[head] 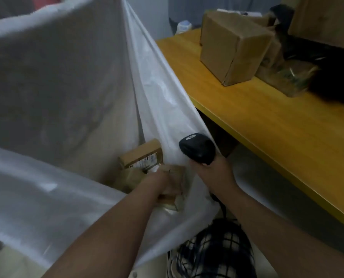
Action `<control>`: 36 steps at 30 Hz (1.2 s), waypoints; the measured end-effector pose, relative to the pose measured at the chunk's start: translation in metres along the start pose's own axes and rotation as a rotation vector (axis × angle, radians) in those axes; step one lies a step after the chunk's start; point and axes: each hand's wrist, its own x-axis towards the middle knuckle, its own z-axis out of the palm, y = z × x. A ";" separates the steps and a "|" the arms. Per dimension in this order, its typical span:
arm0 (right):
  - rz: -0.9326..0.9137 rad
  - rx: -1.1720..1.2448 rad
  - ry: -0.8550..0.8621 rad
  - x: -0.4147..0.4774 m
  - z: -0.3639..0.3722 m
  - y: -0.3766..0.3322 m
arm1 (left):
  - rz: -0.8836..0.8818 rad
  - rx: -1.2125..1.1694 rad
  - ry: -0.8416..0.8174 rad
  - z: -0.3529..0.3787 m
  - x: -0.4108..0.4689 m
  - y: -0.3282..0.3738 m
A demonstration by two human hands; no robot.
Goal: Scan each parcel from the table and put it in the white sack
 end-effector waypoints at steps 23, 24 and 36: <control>-0.104 0.206 0.343 -0.086 -0.156 -0.068 | 0.532 -0.354 1.025 -0.106 -0.141 0.125; -0.099 0.232 0.380 -0.091 -0.172 -0.070 | 0.564 -0.340 1.018 -0.107 -0.146 0.139; -0.020 0.401 0.800 -0.172 -0.340 -0.045 | 0.759 0.052 1.234 -0.127 -0.198 0.324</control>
